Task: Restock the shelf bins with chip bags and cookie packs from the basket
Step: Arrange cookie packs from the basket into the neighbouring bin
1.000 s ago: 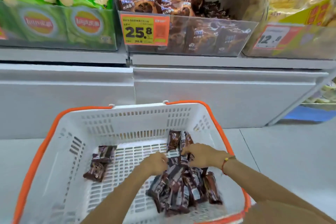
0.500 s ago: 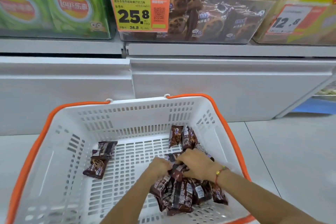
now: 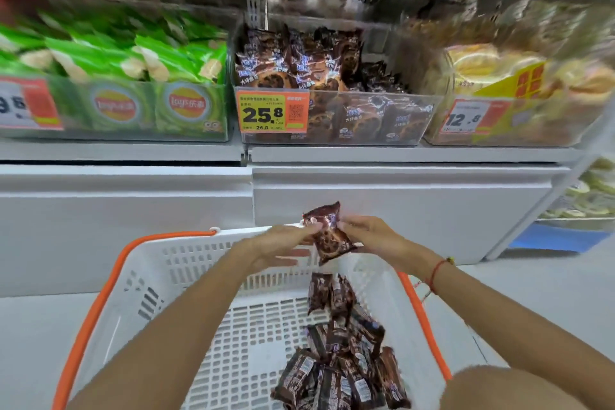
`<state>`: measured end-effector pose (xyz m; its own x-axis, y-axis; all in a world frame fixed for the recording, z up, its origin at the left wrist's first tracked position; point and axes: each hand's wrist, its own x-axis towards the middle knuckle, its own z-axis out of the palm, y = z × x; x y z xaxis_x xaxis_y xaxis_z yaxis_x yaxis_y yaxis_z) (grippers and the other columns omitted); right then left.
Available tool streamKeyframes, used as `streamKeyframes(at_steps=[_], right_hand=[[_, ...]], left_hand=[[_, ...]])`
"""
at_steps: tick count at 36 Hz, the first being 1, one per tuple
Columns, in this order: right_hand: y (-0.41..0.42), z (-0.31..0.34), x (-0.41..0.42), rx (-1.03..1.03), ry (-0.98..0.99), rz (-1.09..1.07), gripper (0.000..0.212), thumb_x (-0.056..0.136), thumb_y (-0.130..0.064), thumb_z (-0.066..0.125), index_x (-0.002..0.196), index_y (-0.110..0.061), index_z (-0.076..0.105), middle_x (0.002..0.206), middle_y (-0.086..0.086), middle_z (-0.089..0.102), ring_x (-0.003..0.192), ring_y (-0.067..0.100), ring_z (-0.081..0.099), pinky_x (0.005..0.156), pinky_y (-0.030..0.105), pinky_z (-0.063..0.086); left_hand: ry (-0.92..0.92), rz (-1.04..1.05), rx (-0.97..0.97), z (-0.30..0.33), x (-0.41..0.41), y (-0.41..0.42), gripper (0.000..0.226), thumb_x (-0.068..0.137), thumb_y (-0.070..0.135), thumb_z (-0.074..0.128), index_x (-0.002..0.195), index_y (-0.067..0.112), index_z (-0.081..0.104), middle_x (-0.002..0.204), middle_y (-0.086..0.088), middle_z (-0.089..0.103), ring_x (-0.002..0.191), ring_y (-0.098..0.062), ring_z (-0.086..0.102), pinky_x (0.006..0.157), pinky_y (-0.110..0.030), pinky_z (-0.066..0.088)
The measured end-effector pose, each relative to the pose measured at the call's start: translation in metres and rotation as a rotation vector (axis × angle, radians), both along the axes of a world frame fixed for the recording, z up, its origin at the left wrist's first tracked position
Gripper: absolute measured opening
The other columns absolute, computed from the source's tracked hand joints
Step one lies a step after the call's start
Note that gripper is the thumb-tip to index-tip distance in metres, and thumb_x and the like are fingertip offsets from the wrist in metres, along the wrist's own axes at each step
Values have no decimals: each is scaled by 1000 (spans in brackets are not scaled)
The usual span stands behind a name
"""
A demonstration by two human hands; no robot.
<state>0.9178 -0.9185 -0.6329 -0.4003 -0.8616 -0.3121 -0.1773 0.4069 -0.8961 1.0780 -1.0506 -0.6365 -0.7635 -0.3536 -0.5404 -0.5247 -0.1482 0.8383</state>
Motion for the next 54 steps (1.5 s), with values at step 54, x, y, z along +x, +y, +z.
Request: streamKeyframes(at_steps=[54], right_hand=[[-69, 230, -69, -433, 455, -256, 24, 79, -18, 77, 101, -19, 69, 91, -5, 71, 79, 8, 66, 71, 22, 53]], left_hand=[[334, 590, -1465, 197, -2, -91, 35, 93, 34, 56, 126, 23, 55, 129, 2, 55, 120, -21, 45, 95, -38, 39]])
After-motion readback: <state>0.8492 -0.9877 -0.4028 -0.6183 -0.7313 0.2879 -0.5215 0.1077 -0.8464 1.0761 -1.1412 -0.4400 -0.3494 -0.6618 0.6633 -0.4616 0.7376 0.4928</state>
